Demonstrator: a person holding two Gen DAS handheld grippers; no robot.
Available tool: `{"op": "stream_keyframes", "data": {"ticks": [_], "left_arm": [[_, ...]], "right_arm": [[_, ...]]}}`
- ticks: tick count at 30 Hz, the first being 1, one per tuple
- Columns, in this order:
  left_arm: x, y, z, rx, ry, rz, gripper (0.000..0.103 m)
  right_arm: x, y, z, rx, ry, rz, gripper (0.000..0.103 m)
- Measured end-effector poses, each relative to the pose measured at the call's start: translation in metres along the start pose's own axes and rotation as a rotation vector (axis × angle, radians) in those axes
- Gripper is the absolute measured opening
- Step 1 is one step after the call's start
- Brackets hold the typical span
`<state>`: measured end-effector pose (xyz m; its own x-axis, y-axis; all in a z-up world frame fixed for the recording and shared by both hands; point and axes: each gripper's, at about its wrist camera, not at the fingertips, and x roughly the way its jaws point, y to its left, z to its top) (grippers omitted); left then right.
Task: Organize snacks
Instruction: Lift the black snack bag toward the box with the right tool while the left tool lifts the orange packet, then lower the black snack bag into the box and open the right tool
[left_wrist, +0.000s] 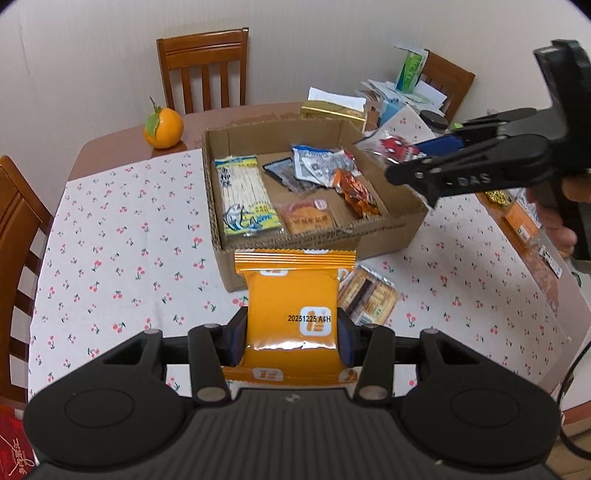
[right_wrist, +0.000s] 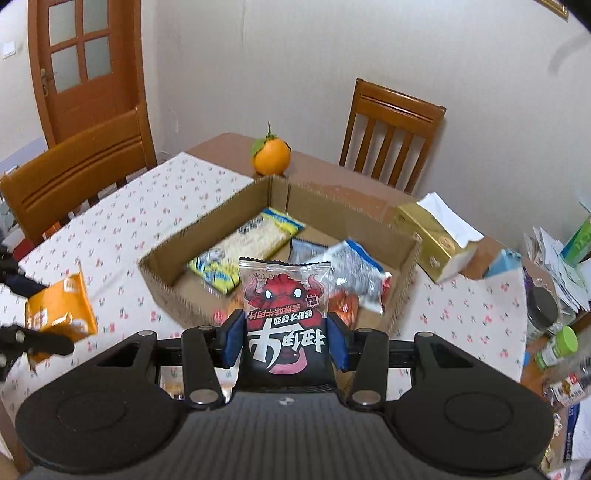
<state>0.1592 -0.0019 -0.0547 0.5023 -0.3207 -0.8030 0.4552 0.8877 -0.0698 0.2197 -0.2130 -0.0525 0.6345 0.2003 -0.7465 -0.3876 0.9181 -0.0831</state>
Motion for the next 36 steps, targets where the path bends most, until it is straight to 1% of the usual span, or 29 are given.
{"op": "stream_keyframes", "data": {"ticks": [10,13,16,17,19,20,21,22,24,28,34,36], "left_arm": [[-0.001,0.005,0.015,0.008,-0.028,0.015,0.046],[0.000,0.006,0.018,0.008,-0.037,0.017,0.046],[0.002,0.008,0.021,0.008,-0.039,0.021,0.046],[0.003,0.008,0.023,0.006,-0.038,0.023,0.046],[0.004,0.009,0.025,0.008,-0.040,0.027,0.046],[0.005,0.009,0.027,0.011,-0.041,0.029,0.046],[0.005,0.009,0.028,0.014,-0.043,0.031,0.046],[0.006,0.009,0.030,0.016,-0.045,0.033,0.046],[0.008,0.010,0.034,0.017,-0.047,0.035,0.046],[0.014,0.013,0.043,0.010,-0.053,0.035,0.046],[0.027,0.015,0.062,0.014,-0.064,0.036,0.046],[0.033,0.013,0.072,0.024,-0.068,0.041,0.046]], "right_arm": [[0.029,-0.006,0.028,0.059,-0.025,0.024,0.052],[0.036,-0.008,0.032,0.077,-0.031,0.022,0.052],[0.044,-0.012,0.036,0.102,-0.040,0.001,0.052],[0.047,-0.013,0.036,0.115,-0.042,-0.010,0.054],[0.050,-0.016,0.034,0.142,-0.043,-0.011,0.072],[0.050,-0.017,0.031,0.153,-0.047,-0.014,0.087],[0.048,-0.016,0.029,0.158,-0.058,-0.025,0.098],[0.045,-0.016,0.026,0.158,-0.067,-0.032,0.102],[0.038,-0.014,0.020,0.160,-0.075,-0.040,0.103],[0.024,-0.010,0.005,0.184,-0.058,-0.060,0.103],[0.000,0.004,-0.027,0.240,-0.034,-0.090,0.103],[-0.007,0.011,-0.038,0.241,-0.023,-0.098,0.103]]}}
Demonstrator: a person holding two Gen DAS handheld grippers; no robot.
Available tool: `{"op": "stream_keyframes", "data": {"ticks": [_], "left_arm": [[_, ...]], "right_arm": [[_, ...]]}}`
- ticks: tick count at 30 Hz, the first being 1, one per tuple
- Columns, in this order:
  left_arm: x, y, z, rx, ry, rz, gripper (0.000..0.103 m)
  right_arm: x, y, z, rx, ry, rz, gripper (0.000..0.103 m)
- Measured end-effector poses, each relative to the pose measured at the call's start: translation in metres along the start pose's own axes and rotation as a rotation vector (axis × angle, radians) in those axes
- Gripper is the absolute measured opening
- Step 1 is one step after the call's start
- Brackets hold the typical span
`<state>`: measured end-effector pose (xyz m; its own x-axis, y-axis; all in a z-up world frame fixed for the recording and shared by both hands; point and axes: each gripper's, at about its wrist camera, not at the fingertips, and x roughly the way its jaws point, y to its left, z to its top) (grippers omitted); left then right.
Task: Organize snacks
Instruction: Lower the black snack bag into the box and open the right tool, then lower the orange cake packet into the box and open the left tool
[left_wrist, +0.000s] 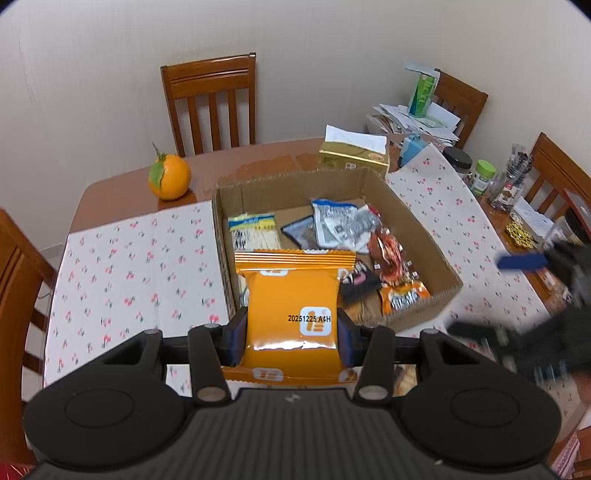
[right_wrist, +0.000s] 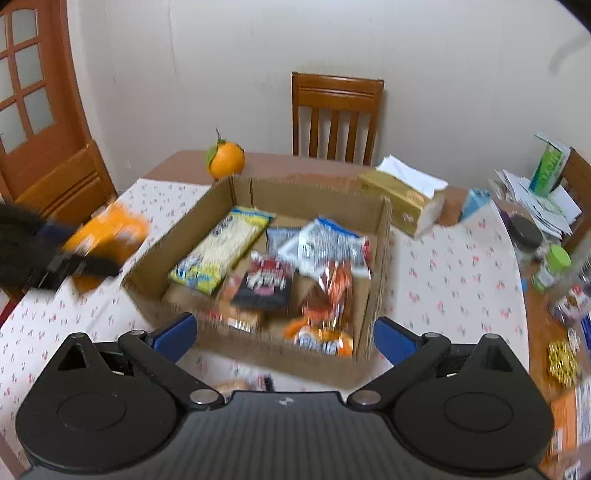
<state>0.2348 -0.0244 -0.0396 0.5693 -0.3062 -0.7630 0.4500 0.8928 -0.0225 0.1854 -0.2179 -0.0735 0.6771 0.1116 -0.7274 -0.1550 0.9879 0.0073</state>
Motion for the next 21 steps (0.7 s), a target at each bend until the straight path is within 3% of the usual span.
{"op": "stream_keyframes", "data": {"ticks": [12,18,19,21], "left_arm": [[0.052,-0.010,0.060,0.034,-0.016,-0.019,0.046],[0.082,-0.013,0.085,0.048,-0.023,0.024,0.046],[0.085,-0.014,0.087,0.051,-0.029,0.035,0.049],[0.090,-0.014,0.090,0.054,-0.032,0.056,0.065]], "right_arm": [[-0.028,-0.001,-0.026,0.022,0.007,-0.054,0.103],[-0.032,-0.013,-0.036,0.065,0.024,-0.095,0.103],[-0.033,-0.015,-0.037,0.071,0.025,-0.100,0.103],[-0.034,-0.018,-0.039,0.082,0.025,-0.106,0.103]]}}
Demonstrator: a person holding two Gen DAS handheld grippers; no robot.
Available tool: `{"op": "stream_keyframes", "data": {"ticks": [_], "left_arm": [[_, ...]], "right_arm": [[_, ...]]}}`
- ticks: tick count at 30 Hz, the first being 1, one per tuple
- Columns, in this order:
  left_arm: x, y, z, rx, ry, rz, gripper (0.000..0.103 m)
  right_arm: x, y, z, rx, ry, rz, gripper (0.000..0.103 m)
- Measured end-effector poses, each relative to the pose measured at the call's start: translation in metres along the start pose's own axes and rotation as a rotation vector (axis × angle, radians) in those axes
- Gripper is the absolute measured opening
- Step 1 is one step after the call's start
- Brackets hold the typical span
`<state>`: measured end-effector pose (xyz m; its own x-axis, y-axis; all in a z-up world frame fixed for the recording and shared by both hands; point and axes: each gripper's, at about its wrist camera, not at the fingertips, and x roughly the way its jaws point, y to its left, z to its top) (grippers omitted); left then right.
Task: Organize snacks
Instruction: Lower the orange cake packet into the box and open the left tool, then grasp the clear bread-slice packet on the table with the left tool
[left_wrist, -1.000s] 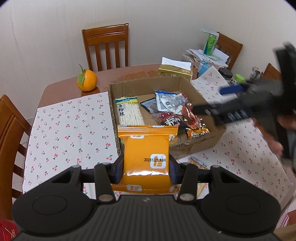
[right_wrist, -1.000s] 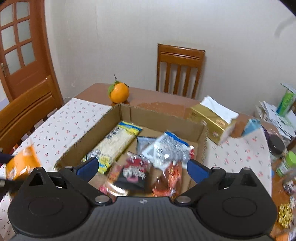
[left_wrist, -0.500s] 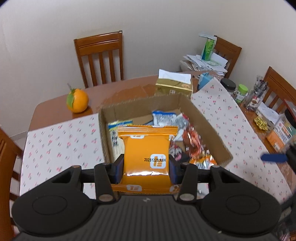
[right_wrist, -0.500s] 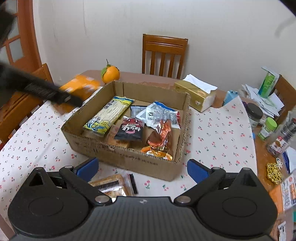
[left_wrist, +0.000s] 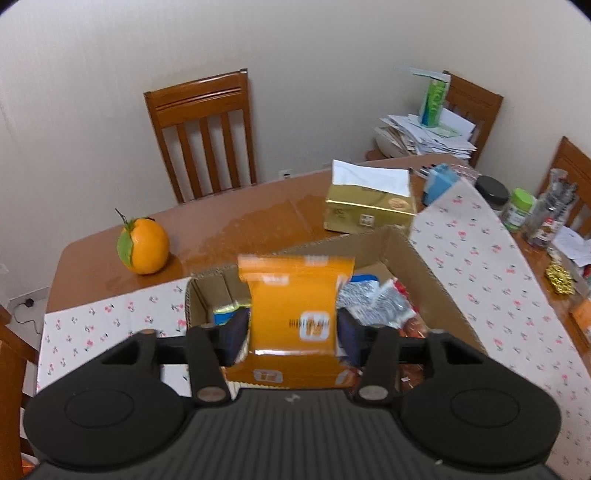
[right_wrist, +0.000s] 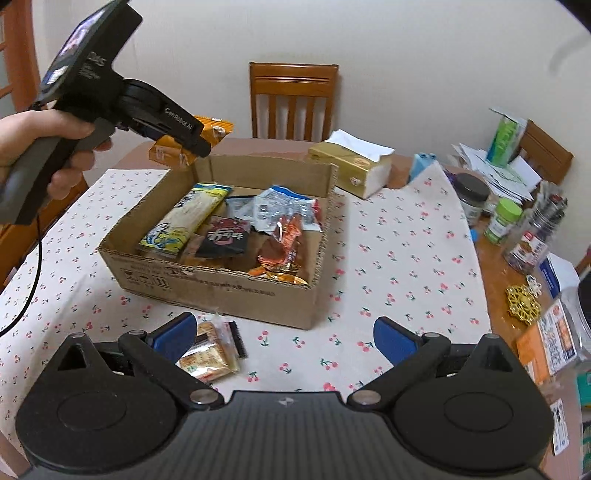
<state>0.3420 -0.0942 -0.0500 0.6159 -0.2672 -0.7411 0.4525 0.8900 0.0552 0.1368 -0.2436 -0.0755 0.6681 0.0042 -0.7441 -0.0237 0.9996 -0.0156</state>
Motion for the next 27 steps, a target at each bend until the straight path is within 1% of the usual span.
{"op": "stream_keyframes", "data": {"ticks": [1,2,4,7,9,10,11,17,22,25,27], "left_arm": [[0.001,0.000,0.001,0.001,-0.002,0.009,0.078],[-0.001,0.000,-0.001,-0.001,-0.013,0.016,0.083],[-0.009,0.000,-0.005,0.006,-0.038,0.013,0.083],[-0.023,-0.001,-0.014,0.014,-0.054,0.009,0.084],[-0.035,-0.002,-0.022,0.015,-0.065,0.011,0.088],[-0.042,-0.002,-0.027,0.014,-0.076,0.011,0.091],[-0.049,-0.002,-0.032,0.013,-0.090,0.010,0.092],[-0.086,-0.012,-0.066,0.014,-0.120,-0.014,0.092],[-0.092,-0.029,-0.104,0.030,-0.083,-0.063,0.092],[-0.082,-0.039,-0.122,0.022,-0.015,-0.112,0.092],[-0.072,-0.047,-0.134,0.038,0.020,-0.132,0.092]], "right_arm": [[0.000,-0.001,-0.001,0.005,0.004,-0.002,0.103],[0.000,-0.002,-0.001,0.007,0.005,-0.005,0.103],[0.001,-0.002,-0.002,0.009,0.009,-0.008,0.103],[0.001,-0.002,-0.002,0.009,0.009,-0.007,0.103],[0.002,-0.001,-0.002,0.011,0.010,-0.001,0.103],[0.001,-0.001,-0.002,0.010,0.007,-0.001,0.103],[0.002,0.000,-0.001,0.007,0.005,-0.001,0.103],[0.002,0.000,-0.003,-0.004,-0.001,-0.008,0.103],[0.002,-0.005,-0.011,0.002,0.011,-0.026,0.103],[0.003,-0.010,-0.017,0.022,0.023,-0.032,0.103],[0.004,-0.014,-0.022,0.034,0.032,-0.049,0.103]]}}
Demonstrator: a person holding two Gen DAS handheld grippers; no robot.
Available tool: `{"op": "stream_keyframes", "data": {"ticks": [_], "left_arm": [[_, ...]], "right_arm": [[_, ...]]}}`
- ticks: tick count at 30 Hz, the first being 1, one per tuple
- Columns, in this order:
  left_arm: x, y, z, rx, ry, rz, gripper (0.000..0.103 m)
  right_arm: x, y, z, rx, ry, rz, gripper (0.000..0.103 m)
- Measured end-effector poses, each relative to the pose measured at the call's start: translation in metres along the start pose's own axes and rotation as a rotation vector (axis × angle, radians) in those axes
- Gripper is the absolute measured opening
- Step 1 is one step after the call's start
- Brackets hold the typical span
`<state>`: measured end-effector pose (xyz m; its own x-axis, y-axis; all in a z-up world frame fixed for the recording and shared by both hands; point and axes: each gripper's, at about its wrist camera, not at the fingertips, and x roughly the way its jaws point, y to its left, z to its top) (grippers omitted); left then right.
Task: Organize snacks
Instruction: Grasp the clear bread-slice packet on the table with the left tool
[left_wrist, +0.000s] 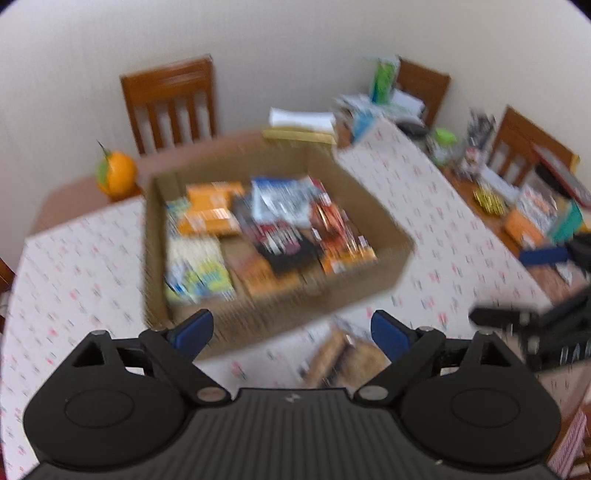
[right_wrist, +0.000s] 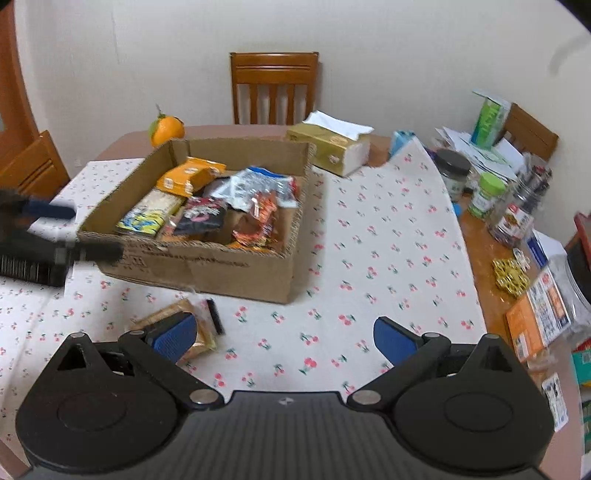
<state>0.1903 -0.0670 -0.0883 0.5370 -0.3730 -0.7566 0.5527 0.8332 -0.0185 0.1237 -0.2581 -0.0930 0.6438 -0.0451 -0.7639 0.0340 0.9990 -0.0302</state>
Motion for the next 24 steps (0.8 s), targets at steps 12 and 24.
{"op": "stream_keyframes", "data": {"ticks": [12,24], "left_arm": [[0.057,-0.036,-0.037,0.195,0.110,-0.061,0.084],[0.061,-0.042,-0.047,0.232,0.146,-0.091,0.055]], "right_arm": [[0.003,-0.012,-0.023,0.007,0.054,-0.071,0.103],[-0.001,-0.018,-0.028,0.036,0.050,-0.083,0.103]]}}
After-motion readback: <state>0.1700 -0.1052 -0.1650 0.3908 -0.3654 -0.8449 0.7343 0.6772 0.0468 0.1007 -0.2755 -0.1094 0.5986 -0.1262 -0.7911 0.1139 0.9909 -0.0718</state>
